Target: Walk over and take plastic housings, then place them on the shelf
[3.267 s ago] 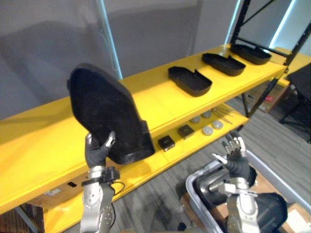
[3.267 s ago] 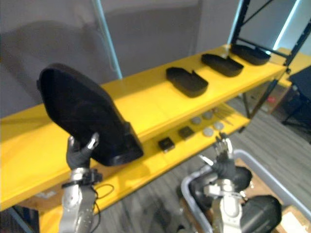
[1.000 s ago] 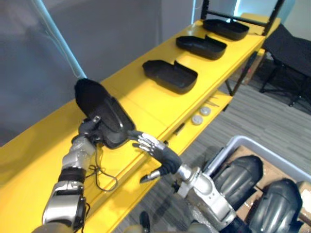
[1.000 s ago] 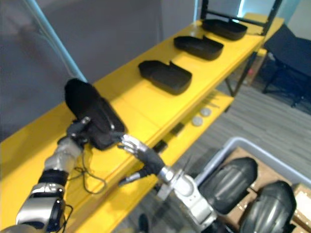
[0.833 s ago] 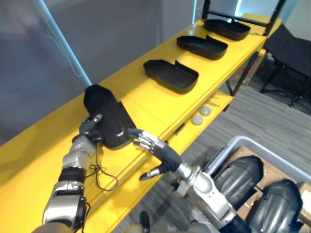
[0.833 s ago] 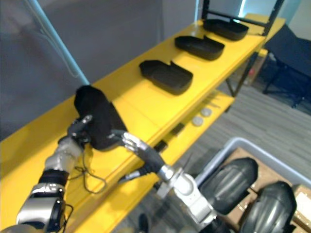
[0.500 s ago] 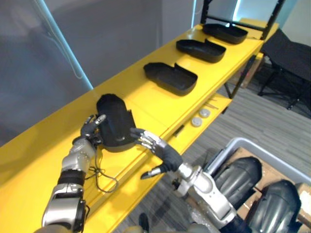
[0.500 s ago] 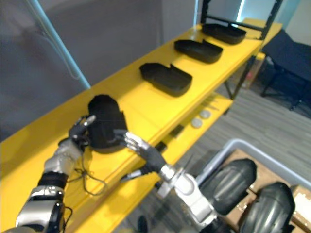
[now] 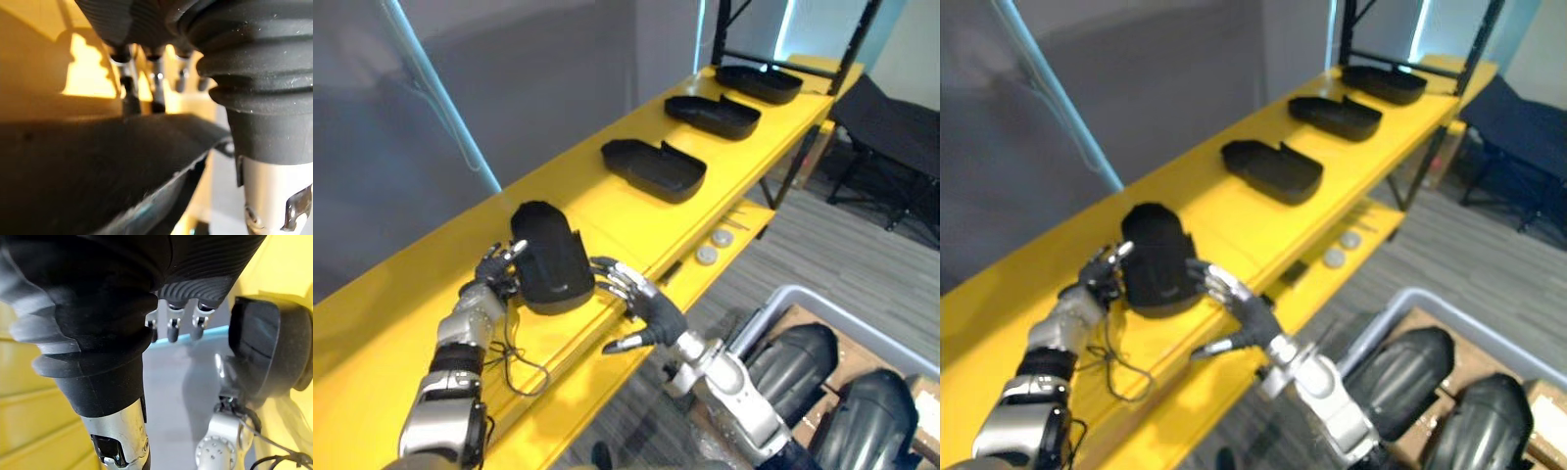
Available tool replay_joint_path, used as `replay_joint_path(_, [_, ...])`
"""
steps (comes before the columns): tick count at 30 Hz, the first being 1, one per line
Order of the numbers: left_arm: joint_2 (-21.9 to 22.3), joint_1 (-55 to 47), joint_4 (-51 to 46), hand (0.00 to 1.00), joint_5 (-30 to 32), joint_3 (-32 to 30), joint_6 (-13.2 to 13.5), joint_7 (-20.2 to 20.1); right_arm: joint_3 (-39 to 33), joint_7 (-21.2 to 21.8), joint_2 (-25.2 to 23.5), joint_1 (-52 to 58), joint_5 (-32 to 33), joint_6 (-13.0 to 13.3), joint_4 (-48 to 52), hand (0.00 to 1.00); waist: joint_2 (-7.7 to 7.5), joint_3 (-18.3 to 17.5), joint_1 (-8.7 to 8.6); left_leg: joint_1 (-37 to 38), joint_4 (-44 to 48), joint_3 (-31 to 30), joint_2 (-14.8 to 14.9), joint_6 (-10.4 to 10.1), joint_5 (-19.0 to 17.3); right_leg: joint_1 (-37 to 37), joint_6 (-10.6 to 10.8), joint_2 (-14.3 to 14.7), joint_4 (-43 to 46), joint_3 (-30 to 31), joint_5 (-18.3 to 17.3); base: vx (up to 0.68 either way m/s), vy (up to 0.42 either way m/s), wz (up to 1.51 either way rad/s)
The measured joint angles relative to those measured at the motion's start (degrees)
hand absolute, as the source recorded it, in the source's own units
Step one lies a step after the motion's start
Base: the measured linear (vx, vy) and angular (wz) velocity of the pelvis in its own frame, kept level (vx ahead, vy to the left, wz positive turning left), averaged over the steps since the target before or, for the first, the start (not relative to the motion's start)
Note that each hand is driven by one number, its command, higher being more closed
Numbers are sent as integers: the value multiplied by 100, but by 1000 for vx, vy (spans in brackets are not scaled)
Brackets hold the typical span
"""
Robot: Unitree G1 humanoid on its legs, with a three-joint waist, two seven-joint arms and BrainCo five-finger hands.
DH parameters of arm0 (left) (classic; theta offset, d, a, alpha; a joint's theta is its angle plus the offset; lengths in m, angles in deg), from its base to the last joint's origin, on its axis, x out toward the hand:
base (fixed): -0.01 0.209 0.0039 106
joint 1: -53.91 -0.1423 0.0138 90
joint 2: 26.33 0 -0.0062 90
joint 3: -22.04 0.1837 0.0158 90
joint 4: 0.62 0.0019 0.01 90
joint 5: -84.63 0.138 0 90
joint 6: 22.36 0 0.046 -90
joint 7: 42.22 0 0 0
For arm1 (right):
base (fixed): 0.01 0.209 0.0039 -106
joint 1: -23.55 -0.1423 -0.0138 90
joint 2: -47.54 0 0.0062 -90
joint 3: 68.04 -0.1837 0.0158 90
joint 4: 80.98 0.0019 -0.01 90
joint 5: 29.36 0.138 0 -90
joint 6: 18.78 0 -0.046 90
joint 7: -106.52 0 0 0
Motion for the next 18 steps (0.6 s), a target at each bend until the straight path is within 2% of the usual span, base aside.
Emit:
replay_joint_path(4, [-25, 1, 112, 0, 256, -53, -39, -109, -16, -91, -62, -1, -2, 18, -59, 0, 12, -25, 0, 21, 0, 12, 2, 0, 0, 10, 2, -1, -3, 9, 7, -6, 2, -1])
replay_joint_path(10, [-110, 2, 432, 0, 1159, -394, -19, 302, -18, -101, -57, -1, -1, 18, -59, 0, 62, -134, -7, 70, -5, 68, 18, -2, -1, 21, 3, 8, -4, 57, 8, -14, 2, -5])
replay_joint_path(14, [-497, -10, 741, 0, 1880, -547, -60, 525, -16, -89, -55, 3, -1, 28, -73, 0, 62, -150, -1, 60, -5, 63, 32, -4, -3, 14, 1, 23, -4, 54, 7, -2, 0, 1])
replay_joint_path(15, [-713, -10, 819, 0, 2265, -552, -79, 636, -14, -89, -55, 3, 1, 110, -95, 0, 55, -155, 2, 46, -4, 48, 28, -5, -3, 12, 0, 22, -4, 40, 6, -1, 0, 5])
replay_joint_path(17, [-869, 11, 819, 0, 2580, -575, -89, 671, -12, -88, -55, 3, 4, 141, -98, 0, 53, -156, 0, 19, -1, 21, 21, -6, -3, 6, -1, 19, -3, 19, 6, 3, 1, 8])
replay_joint_path(18, [-1006, 68, 818, 0, 2881, -617, -92, 816, -6, -87, -55, 4, 4, 142, -103, 0, 53, -156, 3, 2, 5, 3, 14, -6, -2, 2, -2, 16, 1, 8, 6, 9, 2, 8])
